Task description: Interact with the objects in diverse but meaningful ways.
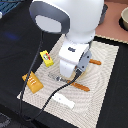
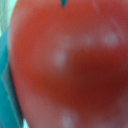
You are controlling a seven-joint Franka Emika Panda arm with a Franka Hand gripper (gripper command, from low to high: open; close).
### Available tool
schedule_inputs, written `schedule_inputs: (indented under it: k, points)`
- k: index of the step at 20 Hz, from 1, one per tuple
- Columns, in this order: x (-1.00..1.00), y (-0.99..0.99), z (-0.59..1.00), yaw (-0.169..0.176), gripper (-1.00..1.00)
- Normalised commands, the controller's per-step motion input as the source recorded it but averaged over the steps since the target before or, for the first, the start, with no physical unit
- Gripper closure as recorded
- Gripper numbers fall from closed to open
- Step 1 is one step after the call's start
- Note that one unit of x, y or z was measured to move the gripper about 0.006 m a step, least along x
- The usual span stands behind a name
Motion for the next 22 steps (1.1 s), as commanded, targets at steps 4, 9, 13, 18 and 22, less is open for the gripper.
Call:
schedule_inputs:
  k: [4,9,13,18,22]
  points:
    - [-0.10,0.00,-0.01,0.017,-1.00]
    - [-0.11,0.00,-0.01,0.024,-1.00]
    - [-0.21,0.00,0.07,0.017,-1.00]
    - [-0.57,0.00,0.51,0.000,-1.00]
    - [-0.74,0.02,0.45,0.000,-1.00]
